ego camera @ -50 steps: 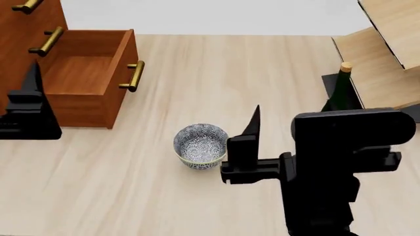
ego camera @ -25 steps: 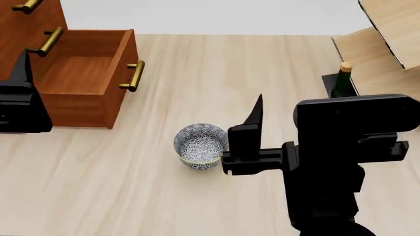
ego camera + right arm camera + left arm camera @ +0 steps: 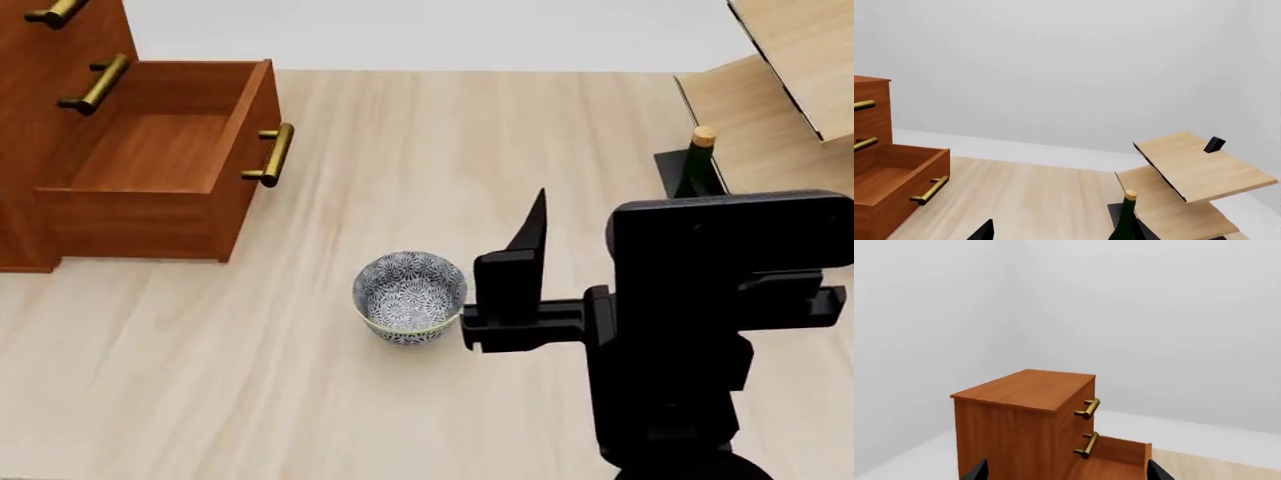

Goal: Put the wine bottle in the bottom drawer of the cabinet.

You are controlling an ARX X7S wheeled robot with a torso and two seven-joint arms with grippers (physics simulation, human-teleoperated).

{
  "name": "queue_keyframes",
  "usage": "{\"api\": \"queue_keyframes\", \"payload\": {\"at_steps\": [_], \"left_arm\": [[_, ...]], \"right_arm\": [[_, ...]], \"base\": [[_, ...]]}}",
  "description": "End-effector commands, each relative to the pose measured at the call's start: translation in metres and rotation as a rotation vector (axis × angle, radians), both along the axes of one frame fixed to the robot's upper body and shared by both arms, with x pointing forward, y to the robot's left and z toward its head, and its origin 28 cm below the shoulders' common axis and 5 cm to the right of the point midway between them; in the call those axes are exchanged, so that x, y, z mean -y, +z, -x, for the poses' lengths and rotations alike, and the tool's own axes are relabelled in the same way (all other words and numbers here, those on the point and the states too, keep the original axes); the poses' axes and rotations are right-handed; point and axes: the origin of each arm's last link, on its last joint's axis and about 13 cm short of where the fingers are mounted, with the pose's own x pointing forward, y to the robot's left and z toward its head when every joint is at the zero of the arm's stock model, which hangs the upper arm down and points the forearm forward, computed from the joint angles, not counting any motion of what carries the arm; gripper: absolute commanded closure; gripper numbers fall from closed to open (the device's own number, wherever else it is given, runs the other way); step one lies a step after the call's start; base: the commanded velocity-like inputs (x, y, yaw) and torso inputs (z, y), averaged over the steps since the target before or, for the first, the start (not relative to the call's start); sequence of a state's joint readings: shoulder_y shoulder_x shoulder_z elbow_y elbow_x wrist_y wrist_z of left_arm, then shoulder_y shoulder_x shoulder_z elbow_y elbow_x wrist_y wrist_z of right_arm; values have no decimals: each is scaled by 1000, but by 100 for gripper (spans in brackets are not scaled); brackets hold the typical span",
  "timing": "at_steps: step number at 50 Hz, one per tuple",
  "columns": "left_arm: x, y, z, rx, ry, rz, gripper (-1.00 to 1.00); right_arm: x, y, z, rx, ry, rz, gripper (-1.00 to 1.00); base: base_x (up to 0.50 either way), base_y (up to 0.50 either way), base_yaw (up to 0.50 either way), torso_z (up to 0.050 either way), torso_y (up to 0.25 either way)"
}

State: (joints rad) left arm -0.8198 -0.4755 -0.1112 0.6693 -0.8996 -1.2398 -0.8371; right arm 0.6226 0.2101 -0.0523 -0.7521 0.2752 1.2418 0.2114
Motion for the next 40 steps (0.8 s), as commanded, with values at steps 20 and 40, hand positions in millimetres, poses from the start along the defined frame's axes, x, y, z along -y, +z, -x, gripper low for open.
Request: {"api": "queue_keyframes", "payload": {"at_steps": [20,40], "left_arm": [[-82,11,-12,160,608,156,-100],[-109,55,23,629,898,179,-100]], "right_arm": [[1,-1,0,-3,0,3,-100],[1,-4,-3,-13,4,13,-100]], "base": [[0,0,0,0,0],[0,0,0,0,0]]}}
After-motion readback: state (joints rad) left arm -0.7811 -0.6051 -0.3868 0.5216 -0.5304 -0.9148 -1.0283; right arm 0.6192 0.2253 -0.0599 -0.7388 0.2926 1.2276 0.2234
